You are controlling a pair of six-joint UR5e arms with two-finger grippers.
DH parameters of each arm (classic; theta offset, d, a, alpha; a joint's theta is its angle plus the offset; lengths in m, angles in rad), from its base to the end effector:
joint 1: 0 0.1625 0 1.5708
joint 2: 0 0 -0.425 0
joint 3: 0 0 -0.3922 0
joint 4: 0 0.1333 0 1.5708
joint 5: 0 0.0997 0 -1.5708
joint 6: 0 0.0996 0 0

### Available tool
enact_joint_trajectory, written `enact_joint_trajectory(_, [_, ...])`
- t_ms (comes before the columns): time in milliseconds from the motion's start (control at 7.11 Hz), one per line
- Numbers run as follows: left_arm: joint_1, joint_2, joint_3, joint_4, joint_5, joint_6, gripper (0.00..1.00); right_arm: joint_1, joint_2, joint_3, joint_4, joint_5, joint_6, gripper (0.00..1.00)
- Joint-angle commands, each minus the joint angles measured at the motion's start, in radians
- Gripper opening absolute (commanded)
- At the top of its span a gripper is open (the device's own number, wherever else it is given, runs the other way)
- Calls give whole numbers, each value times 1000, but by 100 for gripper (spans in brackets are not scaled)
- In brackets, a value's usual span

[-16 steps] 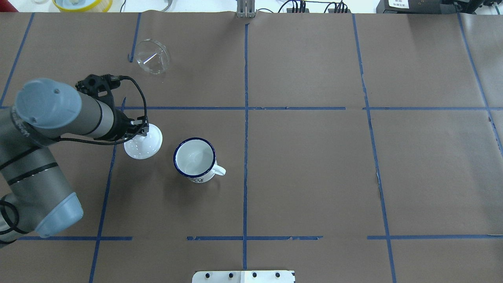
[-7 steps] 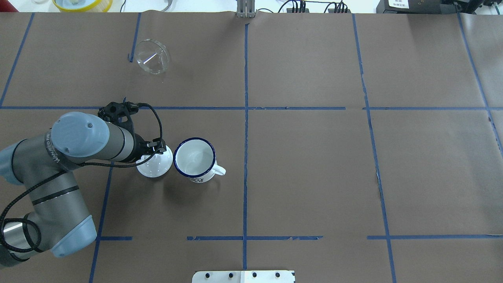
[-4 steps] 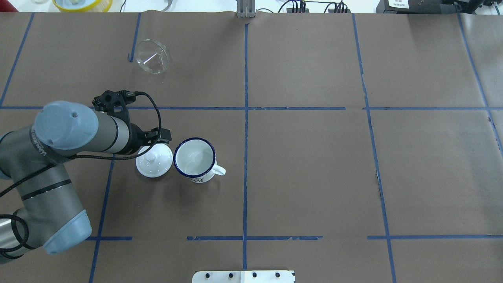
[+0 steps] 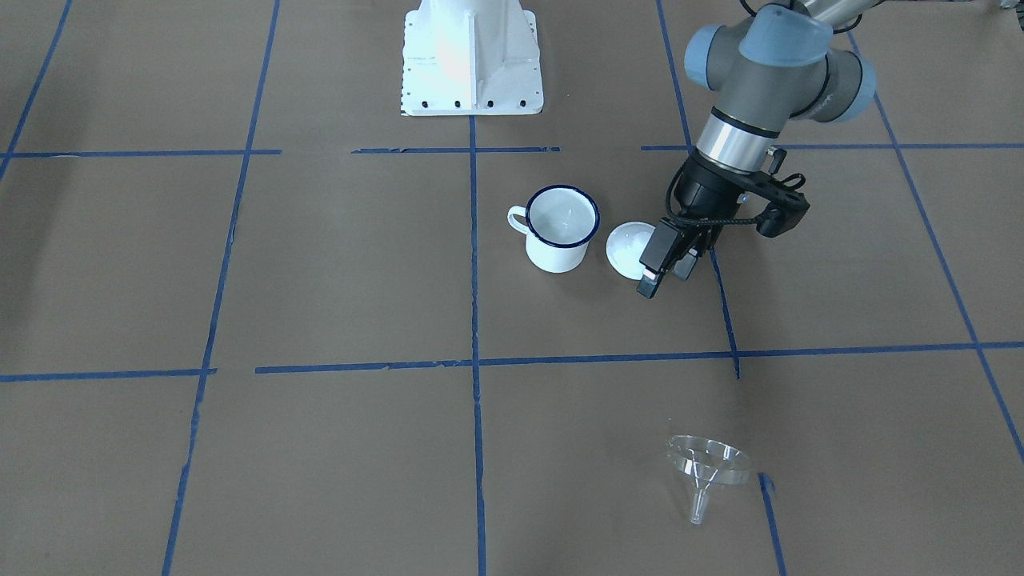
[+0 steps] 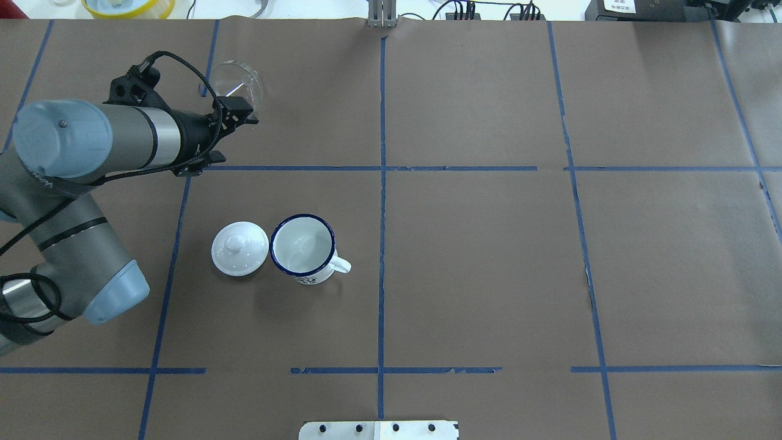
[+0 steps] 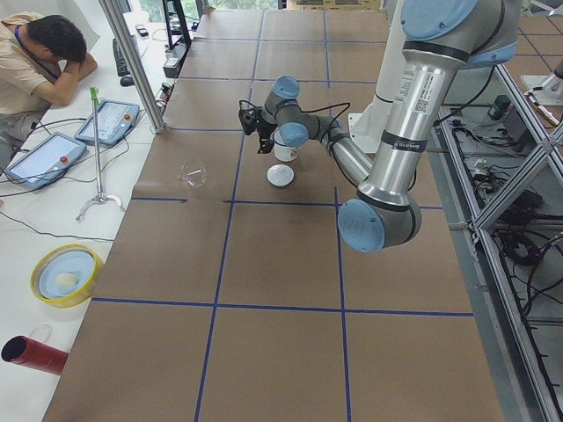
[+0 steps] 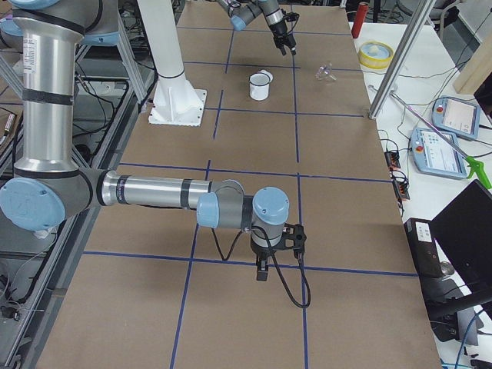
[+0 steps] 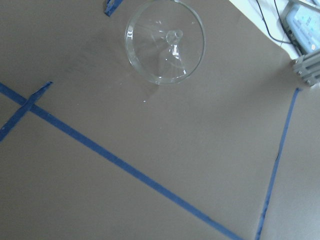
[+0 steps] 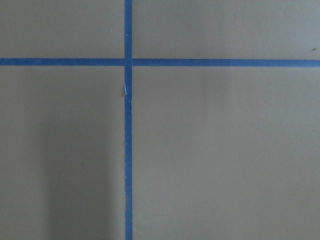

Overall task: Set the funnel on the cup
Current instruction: 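Move the left gripper to the clear glass funnel and grasp it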

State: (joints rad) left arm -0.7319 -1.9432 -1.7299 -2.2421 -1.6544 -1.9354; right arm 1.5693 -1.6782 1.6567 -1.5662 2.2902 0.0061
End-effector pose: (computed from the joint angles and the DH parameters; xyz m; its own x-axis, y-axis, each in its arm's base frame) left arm 0.3786 -0.5081 0.3023 0.0332 -0.5075 -0.8610 0.6634 0.6555 -0.3608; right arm 0.0670 -0.4451 0.6701 0.7522 0.0161 0.6587 -0.0031 0.9998 -0.0209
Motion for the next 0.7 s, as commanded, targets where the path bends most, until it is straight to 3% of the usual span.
enact_joint_trajectory(0, [-26, -106, 290, -221, 82, -262, 100, 0, 0, 0, 0, 0, 0, 100])
enact_joint_trajectory(141, [-34, -146, 397, -287, 164, -311, 100, 0, 0, 0, 0, 0, 0, 100])
enact_joint_trajectory(563, [-82, -233, 645, -465, 168, -392, 100, 0, 0, 0, 0, 0, 0, 100])
